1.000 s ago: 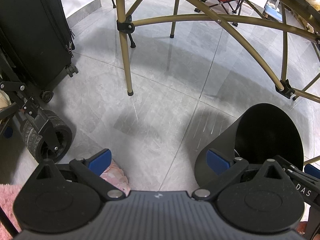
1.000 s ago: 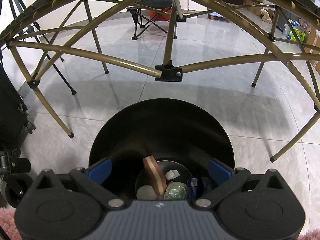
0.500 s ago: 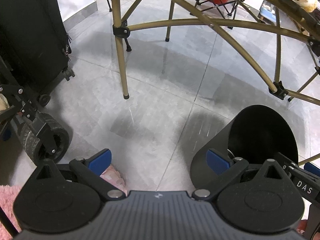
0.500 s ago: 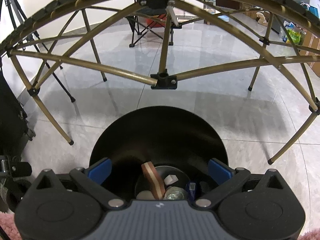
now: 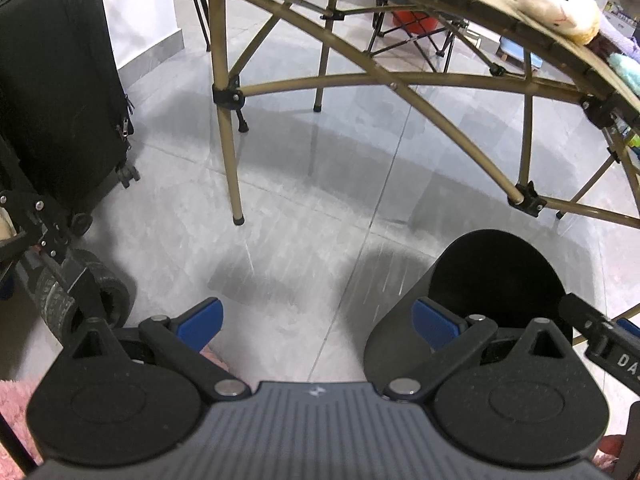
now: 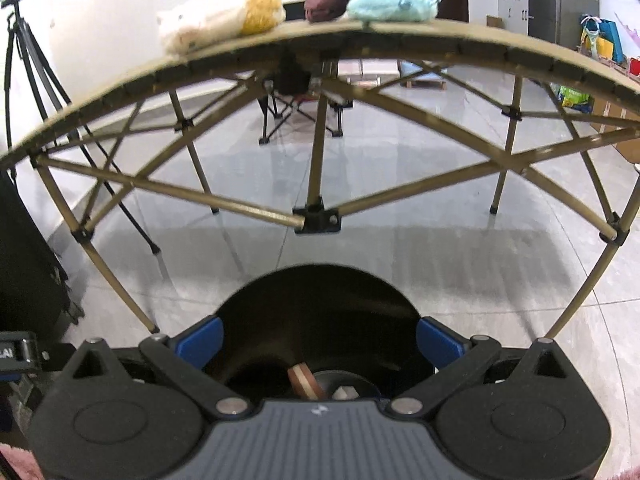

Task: Collect trash
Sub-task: 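Raise both tools from the bin back toward the table pile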

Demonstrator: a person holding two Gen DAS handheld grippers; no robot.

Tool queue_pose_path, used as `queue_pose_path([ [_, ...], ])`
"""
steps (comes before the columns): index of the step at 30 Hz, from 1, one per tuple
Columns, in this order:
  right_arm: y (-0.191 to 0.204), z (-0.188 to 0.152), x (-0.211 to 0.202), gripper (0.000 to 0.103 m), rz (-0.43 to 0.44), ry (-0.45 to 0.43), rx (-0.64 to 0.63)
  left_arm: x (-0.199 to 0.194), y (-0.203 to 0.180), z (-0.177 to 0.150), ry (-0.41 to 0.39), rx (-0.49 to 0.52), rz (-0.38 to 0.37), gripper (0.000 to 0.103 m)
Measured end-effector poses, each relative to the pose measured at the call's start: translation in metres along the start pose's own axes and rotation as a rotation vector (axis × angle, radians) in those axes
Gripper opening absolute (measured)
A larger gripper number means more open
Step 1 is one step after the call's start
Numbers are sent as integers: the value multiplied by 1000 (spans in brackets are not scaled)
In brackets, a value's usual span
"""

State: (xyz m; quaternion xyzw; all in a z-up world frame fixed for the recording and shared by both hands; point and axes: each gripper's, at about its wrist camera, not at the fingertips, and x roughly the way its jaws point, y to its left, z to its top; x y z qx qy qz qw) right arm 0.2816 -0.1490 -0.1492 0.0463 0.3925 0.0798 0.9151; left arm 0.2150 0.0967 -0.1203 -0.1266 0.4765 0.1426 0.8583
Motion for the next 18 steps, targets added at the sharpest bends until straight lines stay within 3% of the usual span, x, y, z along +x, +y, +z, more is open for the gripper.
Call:
queue_pose_path([
  [12, -1, 11, -39, 103, 39, -137, -12, -21, -7, 1, -93, 12, -3, 103],
  [18, -3, 23, -61, 103, 24, -223, -14, -49, -19, 13, -202, 34, -15, 103],
])
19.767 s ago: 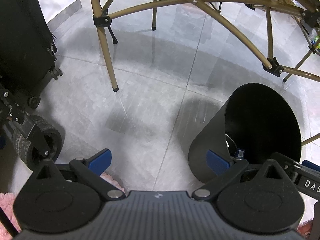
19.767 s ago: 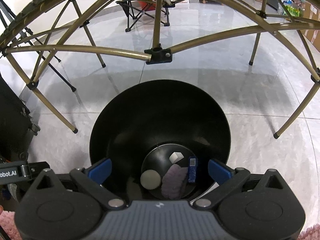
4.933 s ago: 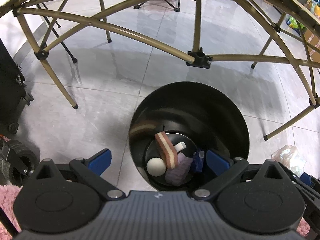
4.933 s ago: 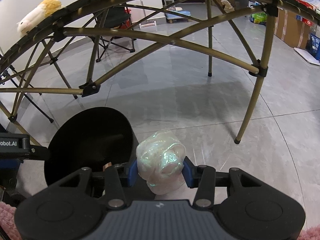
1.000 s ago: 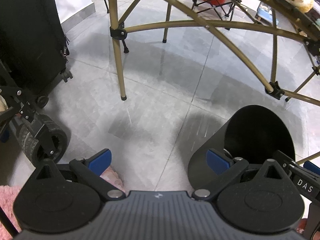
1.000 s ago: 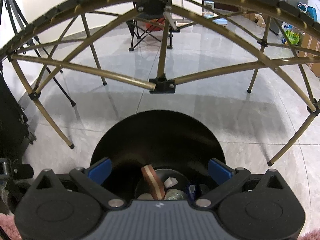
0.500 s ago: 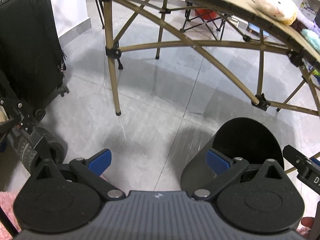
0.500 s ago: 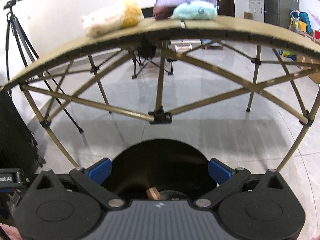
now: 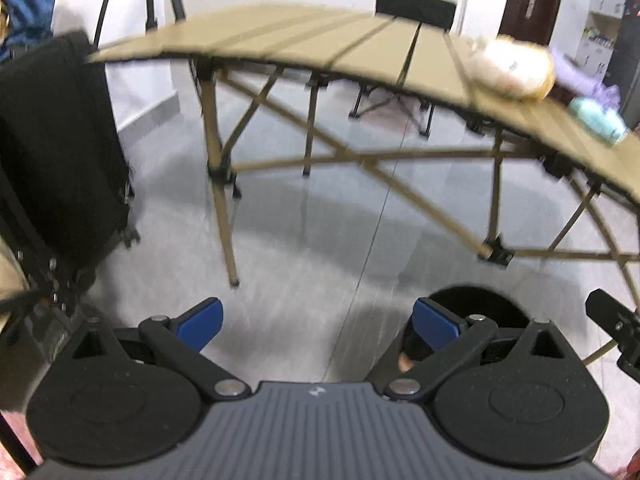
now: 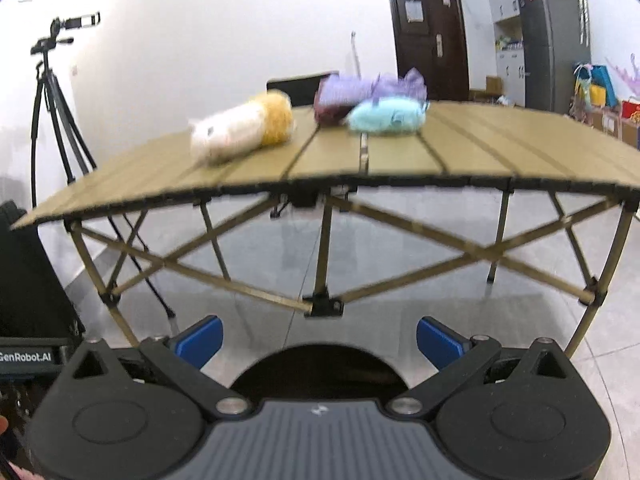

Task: Collect trash
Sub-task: 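Raise both tools from the bin back toward the table pile, then close the left tool on the white-and-yellow hamster plush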

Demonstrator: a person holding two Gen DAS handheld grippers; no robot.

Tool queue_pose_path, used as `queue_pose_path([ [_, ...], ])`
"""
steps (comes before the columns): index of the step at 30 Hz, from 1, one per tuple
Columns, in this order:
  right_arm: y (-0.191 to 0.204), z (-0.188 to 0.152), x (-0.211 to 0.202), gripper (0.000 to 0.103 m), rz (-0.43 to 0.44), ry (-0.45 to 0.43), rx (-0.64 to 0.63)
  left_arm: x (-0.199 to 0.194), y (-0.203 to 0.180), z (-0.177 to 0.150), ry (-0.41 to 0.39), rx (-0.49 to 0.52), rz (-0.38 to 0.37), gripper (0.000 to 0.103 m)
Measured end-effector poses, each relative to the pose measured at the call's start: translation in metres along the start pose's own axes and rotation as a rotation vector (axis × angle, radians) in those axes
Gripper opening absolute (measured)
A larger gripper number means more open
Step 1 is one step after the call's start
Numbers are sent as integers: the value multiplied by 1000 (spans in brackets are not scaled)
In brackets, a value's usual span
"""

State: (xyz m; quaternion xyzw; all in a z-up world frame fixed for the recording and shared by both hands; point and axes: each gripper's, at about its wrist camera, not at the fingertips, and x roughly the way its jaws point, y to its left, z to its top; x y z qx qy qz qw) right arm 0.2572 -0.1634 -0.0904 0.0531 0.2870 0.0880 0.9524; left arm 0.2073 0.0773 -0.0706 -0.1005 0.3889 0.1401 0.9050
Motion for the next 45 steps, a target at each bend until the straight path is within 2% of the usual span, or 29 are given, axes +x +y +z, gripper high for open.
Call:
queue_pose_path([
  [4, -5, 19, -12, 103, -1, -60, 18, -16, -10, 18, -73, 4, -30, 103],
  [10, -15, 45, -24, 103, -40, -159, -1, -23, -33, 42, -135, 38, -50, 103],
  [21, -50, 90, -1, 103, -57, -210, -32, -16, -76, 101, -234, 131, -73, 103],
  [29, -61, 115, 27, 103, -64, -249, -50, 5, -105, 131, -242, 177, -103, 103],
  [34, -70, 132, 47, 103, -42, -230, -7, 22, -118, 149, -227, 178, -130, 103],
  [45, -87, 154, 91, 103, -31, -192, 36, 50, -159, 170, -238, 264, -179, 103],
])
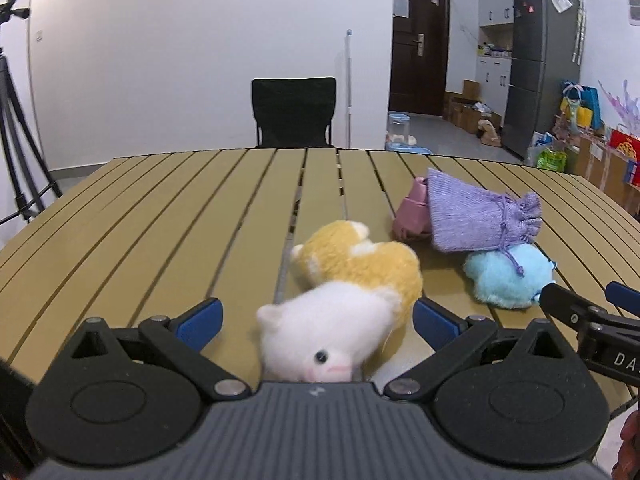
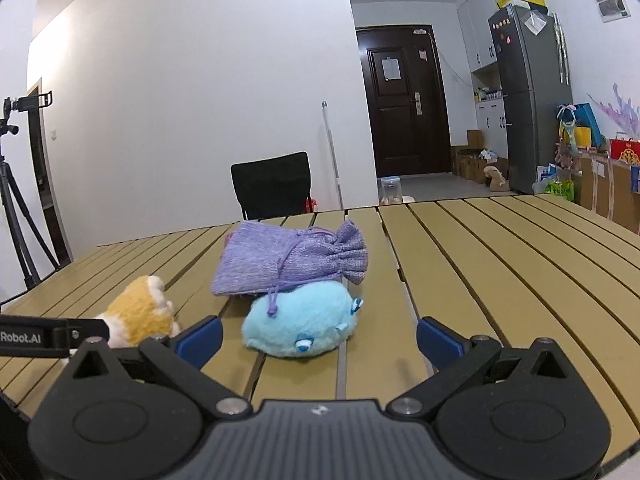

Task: Collect trash
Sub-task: 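Close the left tool on the white-and-yellow hamster plush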

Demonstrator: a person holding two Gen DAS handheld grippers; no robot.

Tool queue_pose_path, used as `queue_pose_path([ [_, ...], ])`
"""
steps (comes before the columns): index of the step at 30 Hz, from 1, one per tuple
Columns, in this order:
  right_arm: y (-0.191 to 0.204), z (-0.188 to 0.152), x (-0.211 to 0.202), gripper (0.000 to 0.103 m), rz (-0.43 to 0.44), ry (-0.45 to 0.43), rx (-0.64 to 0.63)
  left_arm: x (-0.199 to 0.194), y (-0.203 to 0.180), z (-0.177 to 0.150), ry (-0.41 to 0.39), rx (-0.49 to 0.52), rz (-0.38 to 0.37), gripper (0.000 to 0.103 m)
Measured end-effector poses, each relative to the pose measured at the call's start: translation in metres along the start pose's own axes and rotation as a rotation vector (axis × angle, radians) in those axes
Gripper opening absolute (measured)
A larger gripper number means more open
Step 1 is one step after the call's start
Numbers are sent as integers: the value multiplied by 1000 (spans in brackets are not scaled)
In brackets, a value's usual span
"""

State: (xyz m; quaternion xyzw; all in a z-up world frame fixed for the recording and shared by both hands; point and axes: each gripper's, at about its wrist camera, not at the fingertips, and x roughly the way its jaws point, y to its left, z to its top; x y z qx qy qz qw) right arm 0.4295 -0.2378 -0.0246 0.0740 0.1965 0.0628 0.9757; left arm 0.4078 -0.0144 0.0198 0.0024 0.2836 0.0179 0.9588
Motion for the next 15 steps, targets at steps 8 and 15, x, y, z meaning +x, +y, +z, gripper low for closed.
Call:
queue_pose_path([
  [8, -8, 5, 14, 103, -17, 10, -3, 31, -10, 6, 52, -7, -30, 103],
  [15, -13, 8, 17, 103, -3, 21, -1, 46, -14, 5, 68, -27, -25, 103],
])
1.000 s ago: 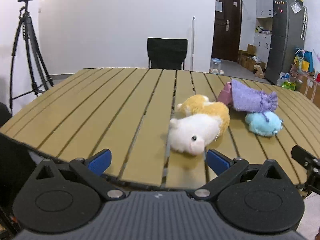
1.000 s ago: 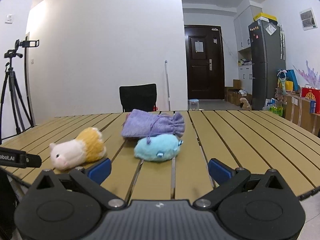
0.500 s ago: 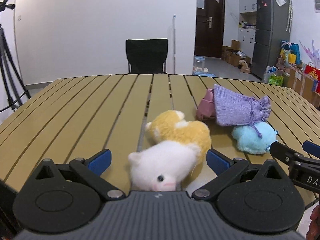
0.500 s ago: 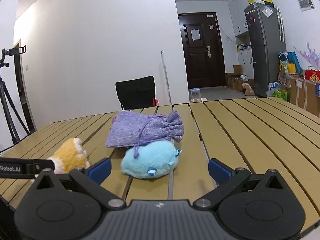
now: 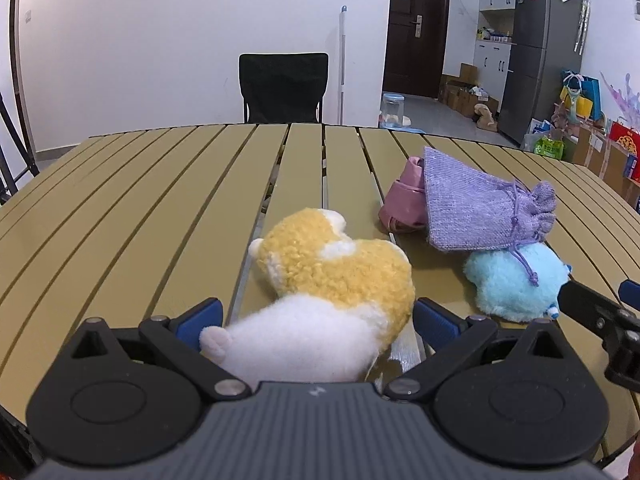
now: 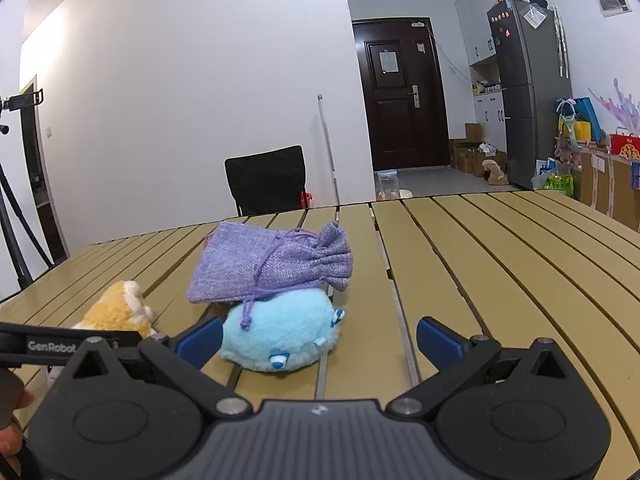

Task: Collect trash
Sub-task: 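Close the left tool on the white-and-yellow hamster plush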

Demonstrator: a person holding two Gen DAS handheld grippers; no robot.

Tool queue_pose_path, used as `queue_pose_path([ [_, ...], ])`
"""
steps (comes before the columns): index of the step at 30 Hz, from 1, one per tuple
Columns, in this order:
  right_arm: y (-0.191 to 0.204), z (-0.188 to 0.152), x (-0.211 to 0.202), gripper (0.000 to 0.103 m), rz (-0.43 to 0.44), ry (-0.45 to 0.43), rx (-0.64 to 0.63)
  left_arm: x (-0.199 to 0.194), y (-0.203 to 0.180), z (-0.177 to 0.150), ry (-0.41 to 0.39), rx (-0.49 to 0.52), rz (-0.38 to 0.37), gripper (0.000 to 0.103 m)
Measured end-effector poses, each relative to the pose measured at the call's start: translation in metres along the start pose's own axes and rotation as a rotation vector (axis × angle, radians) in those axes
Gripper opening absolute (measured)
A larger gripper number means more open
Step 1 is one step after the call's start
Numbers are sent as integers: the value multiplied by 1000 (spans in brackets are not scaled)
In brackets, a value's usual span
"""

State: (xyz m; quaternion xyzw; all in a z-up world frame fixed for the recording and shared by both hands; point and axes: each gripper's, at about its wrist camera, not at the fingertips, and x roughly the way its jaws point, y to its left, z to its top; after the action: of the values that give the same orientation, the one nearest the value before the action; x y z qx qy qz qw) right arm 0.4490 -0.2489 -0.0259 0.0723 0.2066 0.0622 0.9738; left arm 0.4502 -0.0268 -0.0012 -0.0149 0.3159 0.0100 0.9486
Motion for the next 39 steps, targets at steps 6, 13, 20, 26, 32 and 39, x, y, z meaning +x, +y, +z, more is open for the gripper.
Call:
queue_pose_path([
  [6, 1, 1, 1, 103, 1, 2, 15, 5, -1, -4, -2, -7, 9, 98],
  [13, 16, 4, 10, 103, 1, 17, 26, 0, -1, -7, -39, 3, 27, 80],
  [20, 32, 8, 26, 103, -6, 59, 42, -11, 15, -3, -75, -34, 30, 53],
  [26, 45, 8, 42, 103, -55, 111, 10, -12, 18, -5, -61, -16, 22, 55],
  [32, 44, 12, 51, 103, -60, 151, 20, -7, 21, -6, -6, -28, 9, 70],
  [39, 46, 16, 62, 103, -77, 184, 1, 1, 23, -5, 21, -61, -1, 81],
])
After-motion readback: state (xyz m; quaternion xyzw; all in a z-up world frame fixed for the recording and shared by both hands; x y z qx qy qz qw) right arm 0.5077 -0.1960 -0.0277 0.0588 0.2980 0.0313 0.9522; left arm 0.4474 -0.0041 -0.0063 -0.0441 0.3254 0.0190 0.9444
